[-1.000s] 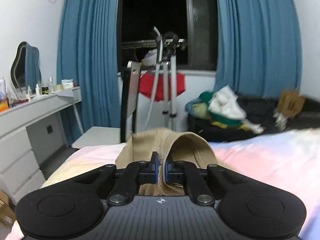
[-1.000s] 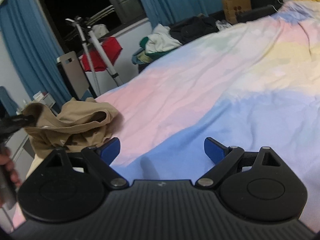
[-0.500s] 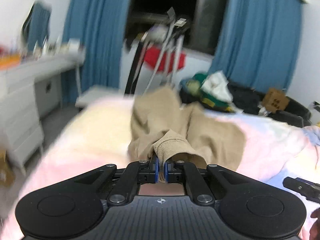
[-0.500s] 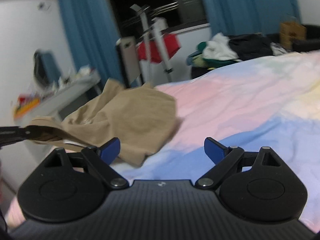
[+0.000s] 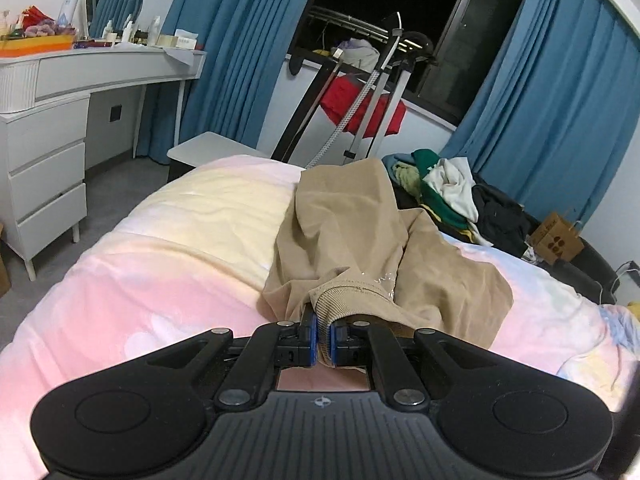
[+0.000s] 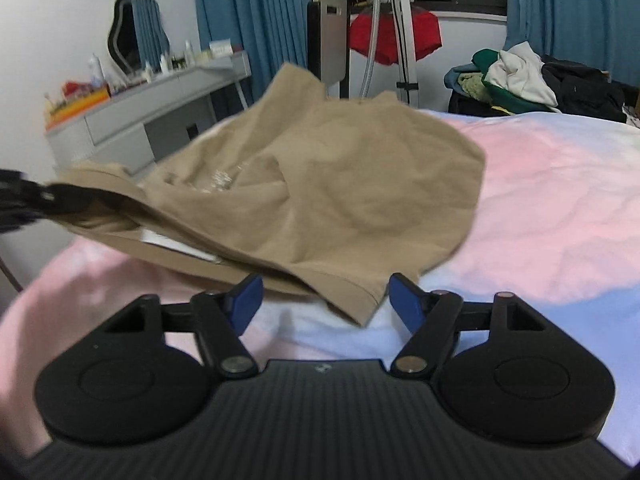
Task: Fold clothes
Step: 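Lift the tan T-shirt with both grippers, shaking it open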
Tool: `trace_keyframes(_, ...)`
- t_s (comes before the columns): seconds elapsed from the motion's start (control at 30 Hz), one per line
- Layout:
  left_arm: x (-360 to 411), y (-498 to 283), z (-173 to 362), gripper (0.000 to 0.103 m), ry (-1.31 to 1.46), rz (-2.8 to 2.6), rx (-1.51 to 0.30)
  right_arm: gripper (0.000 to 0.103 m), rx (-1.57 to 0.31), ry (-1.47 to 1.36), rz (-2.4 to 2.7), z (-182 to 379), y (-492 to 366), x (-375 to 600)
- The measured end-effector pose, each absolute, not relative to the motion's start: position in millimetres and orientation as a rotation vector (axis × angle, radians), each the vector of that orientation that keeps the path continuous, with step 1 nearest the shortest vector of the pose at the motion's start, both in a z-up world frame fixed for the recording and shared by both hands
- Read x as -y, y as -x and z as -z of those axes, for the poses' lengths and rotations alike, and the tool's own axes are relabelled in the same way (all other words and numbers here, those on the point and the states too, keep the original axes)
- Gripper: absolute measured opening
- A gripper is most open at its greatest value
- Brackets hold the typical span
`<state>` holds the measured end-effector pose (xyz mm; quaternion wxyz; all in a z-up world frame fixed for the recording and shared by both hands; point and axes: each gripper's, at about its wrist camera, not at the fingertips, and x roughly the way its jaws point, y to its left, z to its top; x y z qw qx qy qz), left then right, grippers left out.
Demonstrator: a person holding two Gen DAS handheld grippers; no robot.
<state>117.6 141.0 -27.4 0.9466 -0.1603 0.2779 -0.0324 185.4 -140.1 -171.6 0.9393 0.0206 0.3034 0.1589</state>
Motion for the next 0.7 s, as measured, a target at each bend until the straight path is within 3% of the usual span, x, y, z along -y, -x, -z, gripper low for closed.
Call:
trace_keyframes(0.2, -133.9, -127.2, 31.7, 0.007, 0.275, 0.065, -0.562, 0.012, -0.65, -0.075, -0.251, 190.6, -206.7, 145.3)
trace_keyframes(0.27, -129.5, -132.0, 34.0, 0.007, 0.245, 0.056, -0.567, 0.007, -0.623, -0.098, -0.225, 187.0, -203.0, 151.1)
trace_keyframes(0.5, -108.6, -140.7, 51.6, 0.012, 0.136, 0.045, -0.636, 0.005, -0.415, -0.209, -0.195, 147.4, -172.9, 170.7)
trace_keyframes(0.6, -101.4, -140.1, 60.3, 0.022, 0.117, 0.059, -0.684, 0.005, -0.309, -0.253, -0.208, 125.2, -150.9, 180.4)
trace_keyframes(0.7, -90.9, -139.4, 67.8, 0.041, 0.069, 0.057, -0.715, 0.005, -0.268, -0.263, -0.22, 113.3, -138.4, 189.3)
